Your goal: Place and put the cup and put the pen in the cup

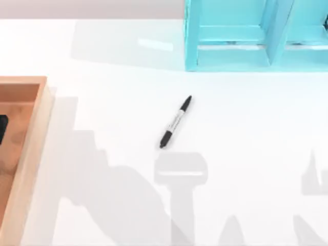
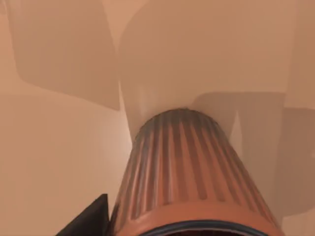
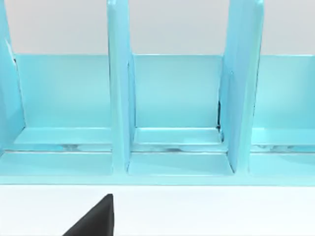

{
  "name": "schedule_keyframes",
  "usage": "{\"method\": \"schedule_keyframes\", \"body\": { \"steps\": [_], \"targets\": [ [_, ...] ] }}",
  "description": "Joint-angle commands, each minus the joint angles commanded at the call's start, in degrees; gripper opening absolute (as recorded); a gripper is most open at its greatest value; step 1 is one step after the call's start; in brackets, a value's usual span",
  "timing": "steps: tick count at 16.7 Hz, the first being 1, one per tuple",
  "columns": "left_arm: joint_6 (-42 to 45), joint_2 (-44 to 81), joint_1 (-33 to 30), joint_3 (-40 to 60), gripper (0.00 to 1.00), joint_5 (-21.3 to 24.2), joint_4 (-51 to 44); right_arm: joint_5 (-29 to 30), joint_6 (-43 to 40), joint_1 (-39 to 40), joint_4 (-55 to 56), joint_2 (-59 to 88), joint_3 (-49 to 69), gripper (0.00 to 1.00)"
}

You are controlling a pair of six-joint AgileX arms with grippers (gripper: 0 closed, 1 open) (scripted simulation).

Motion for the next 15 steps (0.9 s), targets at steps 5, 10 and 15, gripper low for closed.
{"method": "schedule_keyframes", "body": {
  "steps": [5,10,15],
  "targets": [
    [0.0,0.0,0.0,0.0,0.62,0.0,0.0,0.0,0.0,0.0,0.0,0.0,0.0,1.00],
    [0.0,0.0,0.0,0.0,0.25,0.0,0.0,0.0,0.0,0.0,0.0,0.0,0.0,1.00],
    [0.0,0.0,0.0,0.0,0.00,0.0,0.0,0.0,0.0,0.0,0.0,0.0,0.0,1.00]
  ]
}}
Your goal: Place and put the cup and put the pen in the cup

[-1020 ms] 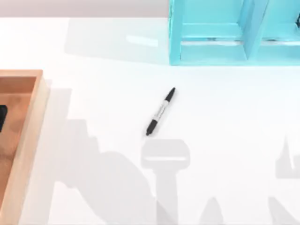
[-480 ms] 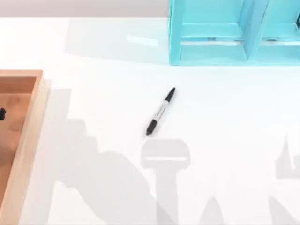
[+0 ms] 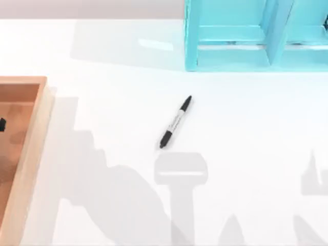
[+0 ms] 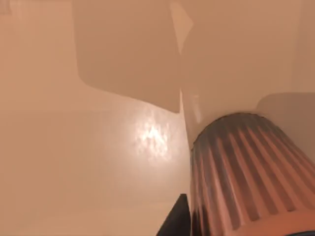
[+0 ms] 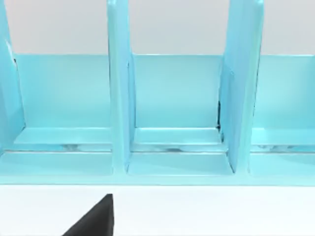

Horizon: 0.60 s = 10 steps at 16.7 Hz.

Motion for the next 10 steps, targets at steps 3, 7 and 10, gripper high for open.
{"method": "schedule_keyframes", "body": {
  "steps": [3,7,10],
  "targets": [
    [0.0,0.0,0.0,0.0,0.00,0.0,0.0,0.0,0.0,0.0,0.0,0.0,0.0,1.00],
    [0.1,-0.2,-0.1,0.0,0.00,0.0,0.0,0.0,0.0,0.0,0.0,0.0,0.0,1.00],
    [-0.5,0.6,0.3,1.6,0.00,0.0,-1.6,0.0,0.0,0.0,0.0,0.0,0.0,1.00]
  ]
}}
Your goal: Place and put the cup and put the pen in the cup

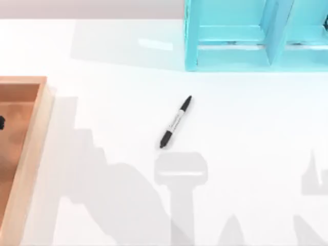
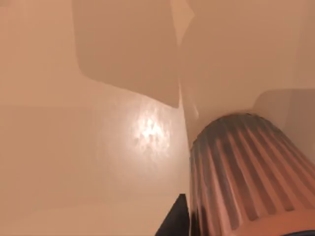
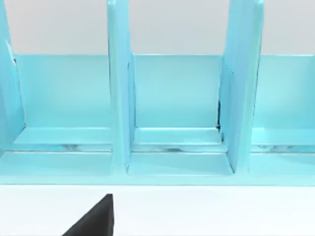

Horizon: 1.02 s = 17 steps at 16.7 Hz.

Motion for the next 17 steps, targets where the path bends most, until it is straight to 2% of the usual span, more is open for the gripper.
{"method": "schedule_keyframes", "body": {
  "steps": [6,9,12,17],
  "targets": [
    [-3.2,0.2,0.0,9.9,0.00,0.6,-9.4,0.0,0.0,0.0,0.0,0.0,0.0,1.00],
    [-6.2,-0.4,-2.5,14.8,0.00,1.0,-15.2,0.0,0.0,0.0,0.0,0.0,0.0,1.00],
    [-11.5,-1.4,-8.7,19.3,0.00,1.1,-21.3,0.0,0.0,0.0,0.0,0.0,0.0,1.00],
    [-22.7,-3.3,-22.9,26.6,0.00,0.4,-30.1,0.0,0.0,0.0,0.0,0.0,0.0,1.00]
  ]
}}
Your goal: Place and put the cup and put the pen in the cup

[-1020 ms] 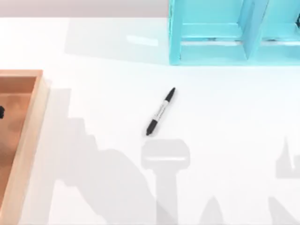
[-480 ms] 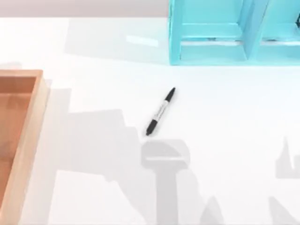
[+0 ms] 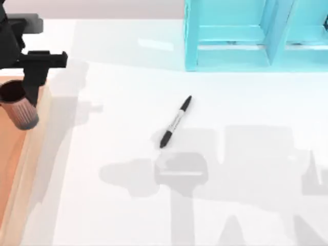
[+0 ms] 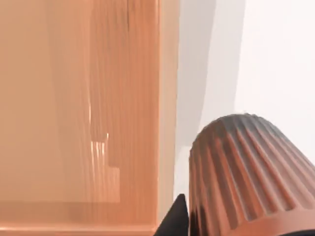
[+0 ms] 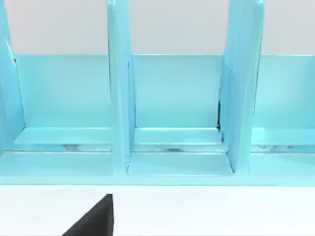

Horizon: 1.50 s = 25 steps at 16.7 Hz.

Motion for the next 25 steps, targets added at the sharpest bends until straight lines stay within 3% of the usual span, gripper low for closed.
{"method": "schedule_keyframes", "body": {
  "steps": [3,8,19,25],
  "targets": [
    [-3.4,-0.9,-4.0,1.9,0.00,-0.4,-2.0,0.0,0.0,0.0,0.0,0.0,0.0,1.00],
    [-3.6,-0.6,-4.1,1.8,0.00,-0.3,-1.8,0.0,0.0,0.0,0.0,0.0,0.0,1.00],
    [-11.7,13.3,-12.4,1.4,0.00,-0.6,12.8,0.0,0.0,0.0,0.0,0.0,0.0,1.00],
    [-11.9,13.6,-12.4,0.5,0.00,-0.6,13.9,0.0,0.0,0.0,0.0,0.0,0.0,1.00]
  ]
}}
